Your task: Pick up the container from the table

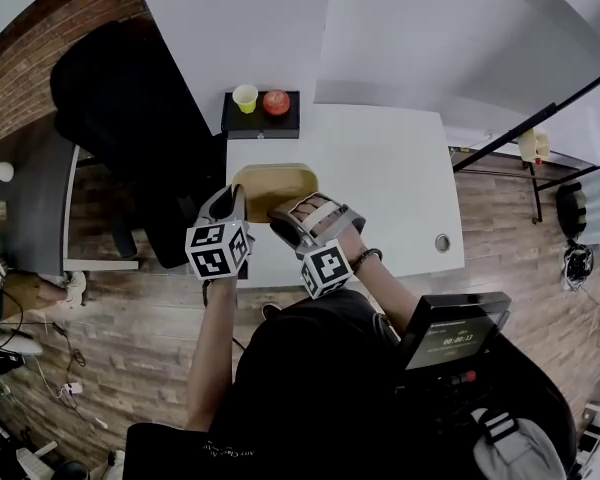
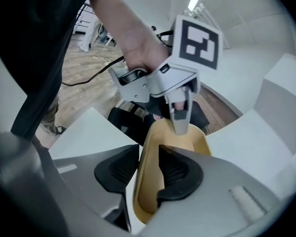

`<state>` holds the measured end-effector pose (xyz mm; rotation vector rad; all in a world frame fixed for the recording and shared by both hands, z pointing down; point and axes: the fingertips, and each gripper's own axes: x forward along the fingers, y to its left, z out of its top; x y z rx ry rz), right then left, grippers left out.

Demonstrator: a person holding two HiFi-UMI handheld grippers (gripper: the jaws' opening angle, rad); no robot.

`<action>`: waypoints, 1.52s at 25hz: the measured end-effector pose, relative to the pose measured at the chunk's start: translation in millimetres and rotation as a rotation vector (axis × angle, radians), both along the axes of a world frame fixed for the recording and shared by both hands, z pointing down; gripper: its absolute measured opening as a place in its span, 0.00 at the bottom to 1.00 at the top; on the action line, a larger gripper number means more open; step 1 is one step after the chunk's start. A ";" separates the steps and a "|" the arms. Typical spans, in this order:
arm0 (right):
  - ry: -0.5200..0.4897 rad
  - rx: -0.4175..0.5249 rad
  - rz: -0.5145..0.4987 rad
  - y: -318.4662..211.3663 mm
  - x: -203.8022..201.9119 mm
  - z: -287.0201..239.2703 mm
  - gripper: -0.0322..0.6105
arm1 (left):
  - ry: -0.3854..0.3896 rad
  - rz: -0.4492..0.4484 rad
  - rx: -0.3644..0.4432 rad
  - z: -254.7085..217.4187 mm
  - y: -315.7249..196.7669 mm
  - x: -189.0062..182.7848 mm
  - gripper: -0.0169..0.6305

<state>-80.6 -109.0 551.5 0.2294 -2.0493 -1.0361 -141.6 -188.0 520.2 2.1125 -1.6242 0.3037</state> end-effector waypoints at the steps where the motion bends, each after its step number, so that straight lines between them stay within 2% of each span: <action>1: -0.045 -0.019 0.012 0.7 0.6 -7.9 0.28 | -0.004 -0.014 0.005 -0.9 0.0 -4.5 0.05; 4: -0.237 -0.096 0.073 -0.2 4.6 -34.8 0.31 | 0.000 -0.069 0.020 -4.1 -0.4 -20.6 0.05; 5: -0.304 -0.120 0.110 -4.2 8.6 -44.3 0.29 | -0.005 -0.086 0.025 -4.8 -0.4 -26.1 0.05; 8: -0.490 -0.203 0.272 -27.8 29.6 -65.9 0.28 | -0.017 -0.123 0.043 -7.3 0.6 -39.9 0.05; 10: -0.617 -0.294 0.403 -48.9 45.9 -72.4 0.28 | -0.013 -0.145 0.060 -10.9 1.8 -47.2 0.05; 12: -0.743 -0.439 0.498 -65.0 54.8 -72.9 0.32 | -0.017 -0.163 0.081 -14.8 3.1 -53.1 0.05; 15: -0.848 -0.647 0.534 -73.1 54.4 -66.0 0.37 | -0.020 -0.173 0.126 -20.4 4.7 -54.4 0.05; 17: -0.857 -0.698 0.534 -75.3 52.3 -59.1 0.38 | -0.019 -0.167 0.167 -25.6 5.0 -50.6 0.05; 21: -0.870 -0.713 0.540 -80.6 47.3 -57.0 0.38 | -0.023 -0.132 0.264 -41.3 6.5 -40.0 0.05; 25: -0.897 -0.674 0.565 -86.4 51.5 -63.4 0.32 | -0.038 -0.095 0.326 -50.8 9.2 -32.2 0.06; 30: -0.911 -0.635 0.608 -95.3 59.5 -67.4 0.25 | -0.062 -0.039 0.347 -48.7 12.3 -23.5 0.07; 34: -0.918 -0.612 0.653 -101.0 67.2 -68.5 0.20 | -0.050 0.004 0.338 -42.6 15.2 -15.2 0.09; 38: -0.945 -0.581 0.677 -103.9 73.8 -74.8 0.16 | -0.077 0.037 0.334 -36.8 18.5 -7.3 0.11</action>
